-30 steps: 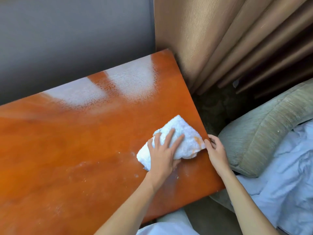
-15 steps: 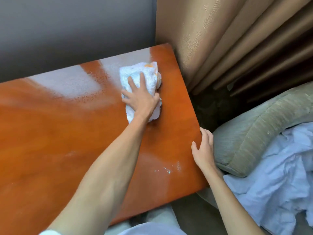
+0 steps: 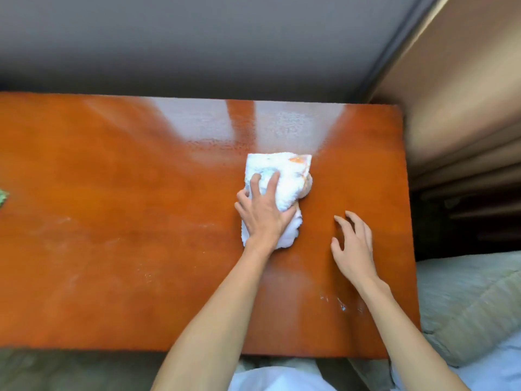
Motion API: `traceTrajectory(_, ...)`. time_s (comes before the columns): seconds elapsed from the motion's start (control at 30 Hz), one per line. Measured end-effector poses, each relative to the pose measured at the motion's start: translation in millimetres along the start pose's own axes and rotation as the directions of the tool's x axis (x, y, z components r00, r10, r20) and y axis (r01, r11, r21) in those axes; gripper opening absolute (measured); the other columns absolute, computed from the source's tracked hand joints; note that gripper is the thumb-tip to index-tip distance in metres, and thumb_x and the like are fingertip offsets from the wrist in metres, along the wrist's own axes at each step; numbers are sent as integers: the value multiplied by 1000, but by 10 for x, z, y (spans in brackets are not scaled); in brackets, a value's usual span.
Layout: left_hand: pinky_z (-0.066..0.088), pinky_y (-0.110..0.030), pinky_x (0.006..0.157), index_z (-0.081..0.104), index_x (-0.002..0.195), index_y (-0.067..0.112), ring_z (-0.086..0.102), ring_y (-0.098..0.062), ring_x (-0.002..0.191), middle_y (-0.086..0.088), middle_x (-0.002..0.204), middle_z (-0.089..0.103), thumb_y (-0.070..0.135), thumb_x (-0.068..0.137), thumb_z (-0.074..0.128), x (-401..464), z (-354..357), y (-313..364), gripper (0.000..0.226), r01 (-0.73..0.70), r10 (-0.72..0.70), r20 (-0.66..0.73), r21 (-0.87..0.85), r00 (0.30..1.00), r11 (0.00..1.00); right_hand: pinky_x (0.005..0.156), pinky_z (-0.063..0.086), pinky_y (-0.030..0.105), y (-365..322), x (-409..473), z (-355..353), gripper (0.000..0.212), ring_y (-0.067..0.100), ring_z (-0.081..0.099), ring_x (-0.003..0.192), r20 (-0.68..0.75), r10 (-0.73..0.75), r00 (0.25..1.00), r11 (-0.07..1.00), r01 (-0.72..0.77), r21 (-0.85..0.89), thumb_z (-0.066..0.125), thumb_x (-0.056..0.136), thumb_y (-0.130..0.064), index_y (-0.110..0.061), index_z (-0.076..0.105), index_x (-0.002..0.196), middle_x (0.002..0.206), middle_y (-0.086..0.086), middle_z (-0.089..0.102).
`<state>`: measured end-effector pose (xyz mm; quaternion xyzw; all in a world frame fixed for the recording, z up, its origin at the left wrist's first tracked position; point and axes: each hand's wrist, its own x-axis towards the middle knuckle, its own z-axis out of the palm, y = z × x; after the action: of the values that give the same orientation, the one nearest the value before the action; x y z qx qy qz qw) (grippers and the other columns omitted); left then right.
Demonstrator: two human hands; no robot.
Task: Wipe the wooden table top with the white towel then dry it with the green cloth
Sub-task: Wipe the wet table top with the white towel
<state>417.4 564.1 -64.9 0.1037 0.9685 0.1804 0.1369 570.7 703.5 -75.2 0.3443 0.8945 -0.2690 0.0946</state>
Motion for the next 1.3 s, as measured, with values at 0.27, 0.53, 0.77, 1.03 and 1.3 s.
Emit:
traceTrajectory(0.27,36,-44,99,35,146,45,42,-38,117,7,158,25,53,77,71,444,-792,-1574,78,289,-283,-148,20,947,957,117,27,43,-402,92,136,49,20,21,143,27,-46,999,999,46,7,55,93,-14,-22,46,140,154,-2,30)
traceTrajectory(0.53,33,-46,101,36,147,43,39,-41,123,-1,160,22,55,79,66,371,-643,-1210,75,342,-339,-123,0,932,940,118,27,43,-440,23,125,48,21,22,143,13,-49,999,999,49,18,54,94,-13,-21,47,140,155,-2,32)
traceTrajectory(0.77,19,-52,109,35,145,43,22,-44,138,-2,162,17,42,76,70,-113,-19,59,78,-289,258,264,90,930,953,116,27,41,-462,-50,135,47,27,25,140,57,-23,998,1000,24,-17,56,91,-11,-12,48,137,153,5,30)
traceTrajectory(1.03,28,-49,108,28,149,43,26,-42,136,1,163,14,45,81,69,49,-148,-239,79,-420,382,250,120,890,900,114,26,43,-573,-96,181,45,32,24,138,92,81,992,994,-73,-87,54,93,-15,-14,46,138,150,6,28)
traceTrajectory(1.3,35,-42,100,36,145,46,33,-35,131,6,160,24,54,77,68,497,-955,-2036,75,41,-41,-7,75,999,996,113,29,46,-1476,58,519,44,31,27,139,147,-12,989,996,25,-88,53,96,-18,-18,46,139,150,5,32)
